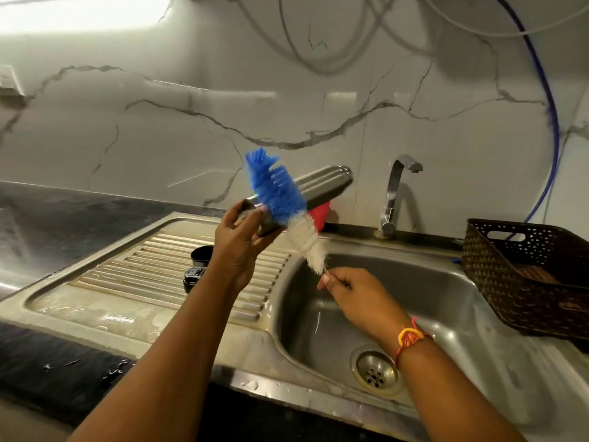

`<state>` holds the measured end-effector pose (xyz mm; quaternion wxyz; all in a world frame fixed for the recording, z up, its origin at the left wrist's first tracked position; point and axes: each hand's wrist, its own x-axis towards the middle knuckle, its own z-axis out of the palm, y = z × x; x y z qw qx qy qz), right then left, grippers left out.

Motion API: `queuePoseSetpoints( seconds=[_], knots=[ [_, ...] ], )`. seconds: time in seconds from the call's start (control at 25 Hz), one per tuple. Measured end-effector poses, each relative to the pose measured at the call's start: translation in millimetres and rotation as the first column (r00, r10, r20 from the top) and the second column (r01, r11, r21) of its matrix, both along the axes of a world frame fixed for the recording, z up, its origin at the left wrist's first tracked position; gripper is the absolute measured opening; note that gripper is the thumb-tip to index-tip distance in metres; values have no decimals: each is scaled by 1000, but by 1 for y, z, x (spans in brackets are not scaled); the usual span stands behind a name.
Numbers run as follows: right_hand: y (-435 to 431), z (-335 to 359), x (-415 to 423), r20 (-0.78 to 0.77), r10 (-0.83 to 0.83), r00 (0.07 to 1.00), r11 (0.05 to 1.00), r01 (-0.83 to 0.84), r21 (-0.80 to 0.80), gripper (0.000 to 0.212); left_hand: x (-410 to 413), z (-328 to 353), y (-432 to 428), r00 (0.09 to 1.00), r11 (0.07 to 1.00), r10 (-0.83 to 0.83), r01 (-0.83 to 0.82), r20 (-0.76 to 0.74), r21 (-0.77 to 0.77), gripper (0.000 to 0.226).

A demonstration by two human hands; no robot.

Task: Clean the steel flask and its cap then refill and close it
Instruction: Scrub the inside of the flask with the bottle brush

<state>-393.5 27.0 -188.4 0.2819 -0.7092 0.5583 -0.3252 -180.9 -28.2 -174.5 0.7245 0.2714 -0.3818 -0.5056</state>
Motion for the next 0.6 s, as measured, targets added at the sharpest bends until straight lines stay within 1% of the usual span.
queuePoseSetpoints(
  seconds=[0.04, 0.08, 0.12, 0.24, 0.28, 0.44, 0.52, 0.6],
  knots=[
    [2, 0, -3, -1, 20, 1000, 999, -20, 25, 24, 4, 0, -1, 998, 1000, 12, -12, -67, -2, 50],
    [2, 0, -2, 11, 28, 1000, 999, -29, 40, 23, 7, -1, -2, 995, 1000, 11, -11, -95, -2, 51],
    [3, 1, 0, 26, 29, 999, 999, -30, 41, 23, 6, -2, -1, 997, 1000, -2, 2, -80, 0, 52],
    [1, -1, 8, 33, 12, 999, 1000, -12, -1, 23, -7, -4, 0, 997, 999, -44, 42, 66, 21, 55],
    [1, -2, 6, 33, 7, 999, 1000, -8, 8, 23, -7, -4, -1, 997, 999, -39, 37, 73, 22, 56],
    [3, -1, -9, -9, 67, 998, 995, -66, 76, 24, 7, -3, -6, 998, 1000, -19, 19, -63, 5, 60],
    [2, 4, -10, 43, 54, 998, 998, -55, 35, 22, 9, -5, -7, 995, 1000, -23, 24, -97, 14, 58],
    [2, 6, -11, 123, 13, 992, 999, -8, -36, 22, 7, -6, -7, 991, 999, -28, 32, -133, 25, 56]
  ],
)
